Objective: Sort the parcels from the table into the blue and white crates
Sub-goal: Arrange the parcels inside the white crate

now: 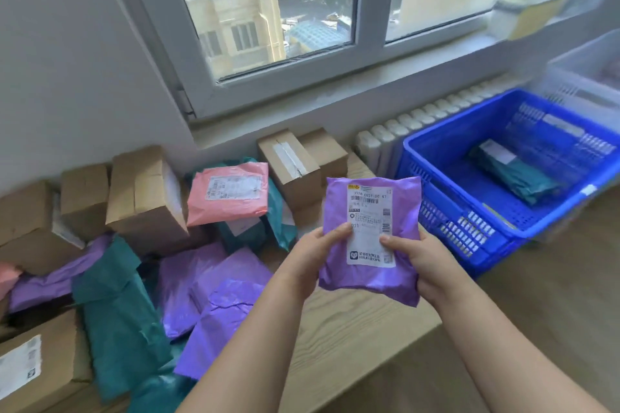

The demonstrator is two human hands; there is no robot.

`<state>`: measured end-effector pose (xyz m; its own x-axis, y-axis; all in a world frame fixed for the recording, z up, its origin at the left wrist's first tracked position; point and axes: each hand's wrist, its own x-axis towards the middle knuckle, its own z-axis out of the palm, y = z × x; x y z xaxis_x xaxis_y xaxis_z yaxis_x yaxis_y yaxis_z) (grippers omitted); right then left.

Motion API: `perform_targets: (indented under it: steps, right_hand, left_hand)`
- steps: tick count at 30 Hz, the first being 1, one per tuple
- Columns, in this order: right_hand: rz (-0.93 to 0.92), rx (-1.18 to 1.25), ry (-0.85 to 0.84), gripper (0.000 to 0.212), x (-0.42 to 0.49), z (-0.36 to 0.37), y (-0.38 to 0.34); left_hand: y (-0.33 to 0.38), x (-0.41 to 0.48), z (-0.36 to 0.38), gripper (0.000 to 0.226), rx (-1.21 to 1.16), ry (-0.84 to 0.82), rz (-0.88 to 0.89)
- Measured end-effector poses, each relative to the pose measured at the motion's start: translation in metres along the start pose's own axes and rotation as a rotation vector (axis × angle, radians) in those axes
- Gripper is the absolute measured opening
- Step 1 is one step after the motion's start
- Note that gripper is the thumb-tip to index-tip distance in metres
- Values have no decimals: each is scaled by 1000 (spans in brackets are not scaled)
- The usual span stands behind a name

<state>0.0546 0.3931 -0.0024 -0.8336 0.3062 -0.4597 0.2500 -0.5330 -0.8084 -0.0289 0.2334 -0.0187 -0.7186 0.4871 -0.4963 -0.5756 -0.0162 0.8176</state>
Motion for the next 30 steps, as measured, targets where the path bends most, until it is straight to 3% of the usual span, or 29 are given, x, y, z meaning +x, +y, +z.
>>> perform_targets:
  steps: [8, 14, 21, 30]
  right_hand:
    - [-68, 41, 133, 21, -11, -193, -84]
    - [-100, 14, 259, 24, -30, -368, -144]
    - [-129, 27, 411, 21, -38, -486, -190]
    - [-140, 7, 529, 19, 28, -621, -275]
  left_hand:
    - [-29, 50, 209, 20, 80, -52, -23]
    - [-69, 90, 378, 27, 135, -113, -90]
    - [-90, 132, 511, 16, 223, -177, -169]
    - [-92, 255, 669, 17, 340, -229, -195]
